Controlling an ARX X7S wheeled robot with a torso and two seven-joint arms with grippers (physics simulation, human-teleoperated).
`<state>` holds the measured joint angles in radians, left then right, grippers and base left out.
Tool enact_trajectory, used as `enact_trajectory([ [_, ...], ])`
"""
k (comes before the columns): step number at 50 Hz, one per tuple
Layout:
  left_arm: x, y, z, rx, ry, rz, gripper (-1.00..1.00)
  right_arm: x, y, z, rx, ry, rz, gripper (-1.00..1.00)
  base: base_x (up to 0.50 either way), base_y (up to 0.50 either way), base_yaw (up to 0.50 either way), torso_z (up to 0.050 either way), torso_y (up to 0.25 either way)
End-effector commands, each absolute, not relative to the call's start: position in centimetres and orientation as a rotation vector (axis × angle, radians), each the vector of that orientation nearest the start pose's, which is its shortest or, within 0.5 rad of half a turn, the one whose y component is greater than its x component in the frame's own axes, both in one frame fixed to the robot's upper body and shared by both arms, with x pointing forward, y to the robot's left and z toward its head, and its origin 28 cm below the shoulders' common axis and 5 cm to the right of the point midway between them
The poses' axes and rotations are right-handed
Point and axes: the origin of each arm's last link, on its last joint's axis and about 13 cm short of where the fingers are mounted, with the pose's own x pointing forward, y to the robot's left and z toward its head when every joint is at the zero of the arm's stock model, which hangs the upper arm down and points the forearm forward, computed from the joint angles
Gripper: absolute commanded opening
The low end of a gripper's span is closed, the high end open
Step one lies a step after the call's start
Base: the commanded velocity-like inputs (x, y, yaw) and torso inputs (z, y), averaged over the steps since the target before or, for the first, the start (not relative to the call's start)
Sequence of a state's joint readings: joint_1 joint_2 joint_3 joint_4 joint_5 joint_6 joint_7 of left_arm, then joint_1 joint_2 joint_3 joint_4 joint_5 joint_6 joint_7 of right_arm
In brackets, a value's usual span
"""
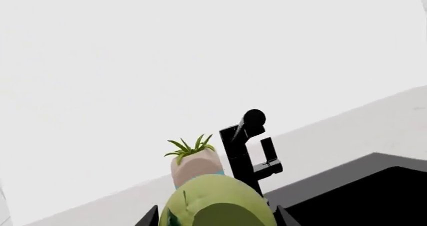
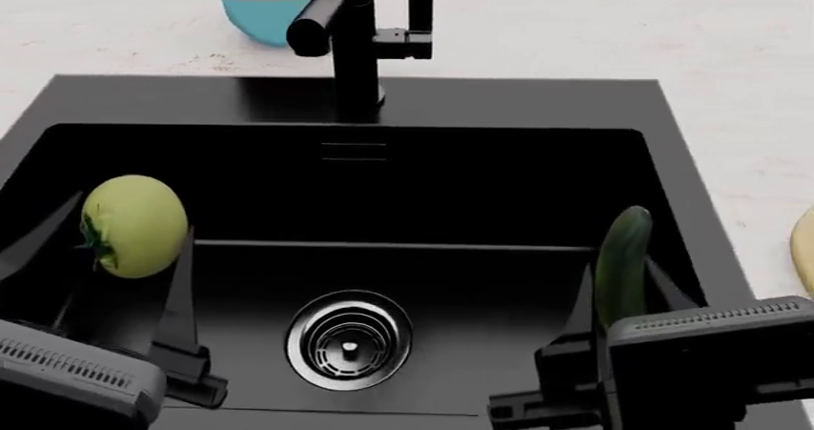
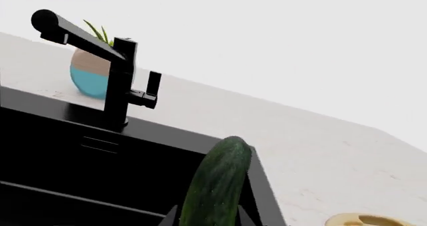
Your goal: Pick the vegetables from the sink and place them on the cutting board.
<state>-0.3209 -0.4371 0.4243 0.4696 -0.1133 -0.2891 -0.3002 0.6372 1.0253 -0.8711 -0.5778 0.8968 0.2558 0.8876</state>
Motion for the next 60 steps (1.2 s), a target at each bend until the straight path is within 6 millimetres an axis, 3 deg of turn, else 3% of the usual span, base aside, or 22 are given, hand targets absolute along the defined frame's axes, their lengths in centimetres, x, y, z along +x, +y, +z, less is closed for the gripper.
enact_trajectory([
  [1, 22.87, 20.20, 15.65, 0.242, -0.429, -0.160, -1.00, 21.05, -13.74, 17.77, -0.265, -0.196, -0.015, -1.00, 0.00, -0.50, 0.00, 0.000, 0.000],
  [21, 22.84, 19.99, 15.75, 0.243, -0.408, -0.144, -1.00, 20.76, -13.46, 18.19, -0.264, -0.201, -0.021, -1.00, 0.00, -0.50, 0.00, 0.000, 0.000],
  [26, 22.88, 19.85, 15.34, 0.310, -0.450, -0.104, -1.00, 20.66, -13.44, 18.22, -0.265, -0.202, -0.019, -1.00, 0.00, -0.50, 0.00, 0.000, 0.000],
  [44, 22.88, 20.10, 16.13, 0.225, -0.482, -0.034, -1.00, 20.63, -13.35, 18.33, -0.267, -0.205, -0.014, -1.00, 0.00, -0.50, 0.00, 0.000, 0.001],
  [60, 22.97, 19.78, 15.76, 0.258, -0.475, -0.074, -1.00, 20.55, -13.33, 18.44, -0.262, -0.203, -0.011, -1.00, 0.00, -0.50, 0.00, 0.001, 0.000],
])
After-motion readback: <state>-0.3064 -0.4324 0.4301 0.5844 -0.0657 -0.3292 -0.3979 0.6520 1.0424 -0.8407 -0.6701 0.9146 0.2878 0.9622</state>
